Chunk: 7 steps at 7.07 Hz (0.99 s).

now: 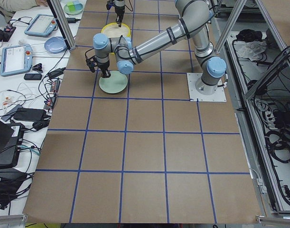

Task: Stack buns with steamer

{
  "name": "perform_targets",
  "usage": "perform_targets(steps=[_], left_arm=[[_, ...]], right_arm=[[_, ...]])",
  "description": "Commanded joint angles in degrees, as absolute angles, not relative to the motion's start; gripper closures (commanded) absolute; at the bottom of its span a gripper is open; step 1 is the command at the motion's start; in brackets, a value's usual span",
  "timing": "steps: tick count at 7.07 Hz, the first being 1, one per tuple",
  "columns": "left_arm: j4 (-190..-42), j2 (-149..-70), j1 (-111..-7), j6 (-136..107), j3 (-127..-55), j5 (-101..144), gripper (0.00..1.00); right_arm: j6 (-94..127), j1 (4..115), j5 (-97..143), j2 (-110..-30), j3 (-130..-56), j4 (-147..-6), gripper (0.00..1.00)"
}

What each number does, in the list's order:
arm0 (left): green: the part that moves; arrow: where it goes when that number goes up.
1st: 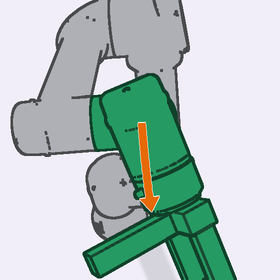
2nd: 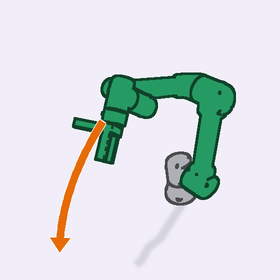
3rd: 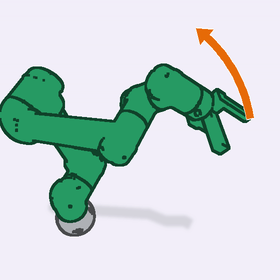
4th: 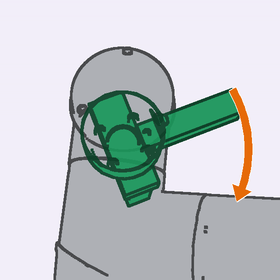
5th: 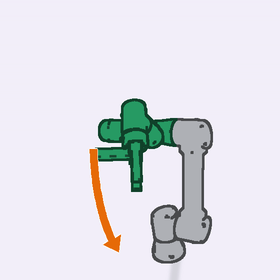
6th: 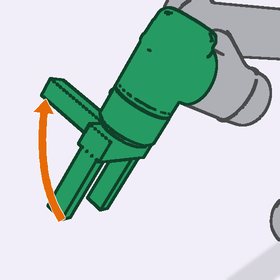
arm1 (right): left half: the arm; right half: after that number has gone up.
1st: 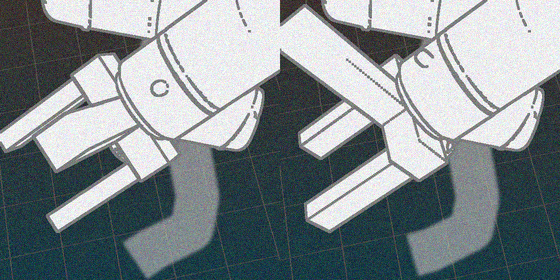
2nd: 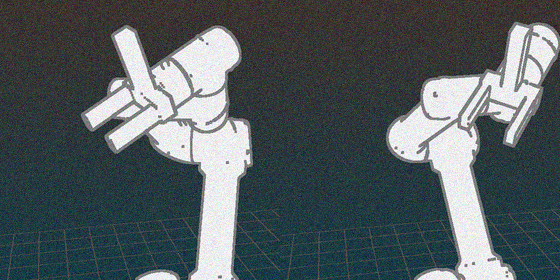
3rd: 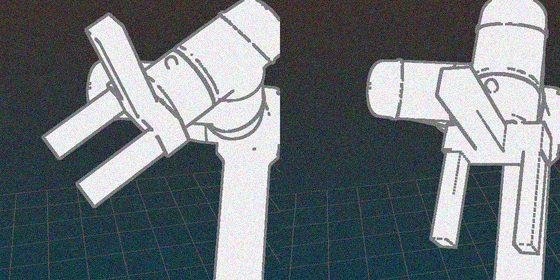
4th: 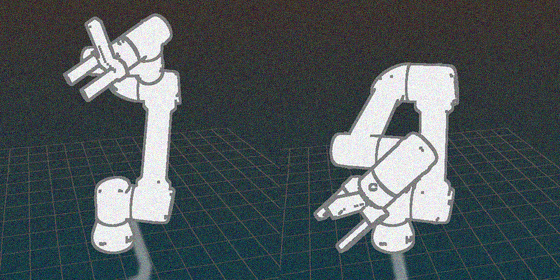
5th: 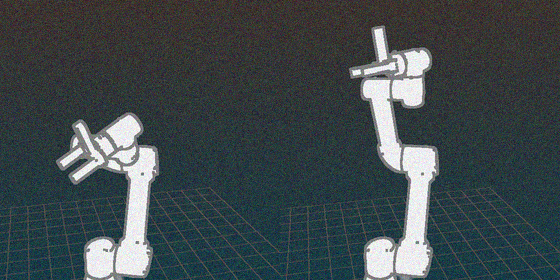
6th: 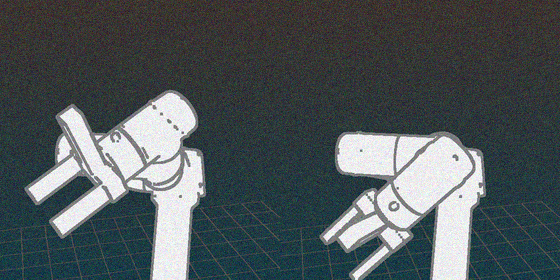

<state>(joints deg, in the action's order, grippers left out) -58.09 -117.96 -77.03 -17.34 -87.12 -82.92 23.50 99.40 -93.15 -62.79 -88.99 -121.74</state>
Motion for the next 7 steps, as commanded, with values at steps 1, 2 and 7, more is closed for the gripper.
perform_targets(steps=[1, 2, 7], left_arm=[[-58.4, -114.0, -79.4, -19.8, -87.0, -82.2, 1.0], [-57.9, -112.9, -82.0, -26.0, -87.0, -79.7, 1.0], [-52.0, -114.3, -97.3, -51.1, -87.8, -74.2, 1.0]], right_arm=[[23.6, 99.4, -93.2, -62.9, -89.4, -121.8, 0.55], [23.3, 99.4, -93.4, -62.9, -89.4, -121.9, 0.01], [22.4, 99.0, -89.9, -77.5, -88.7, -109.2, 0.0]])
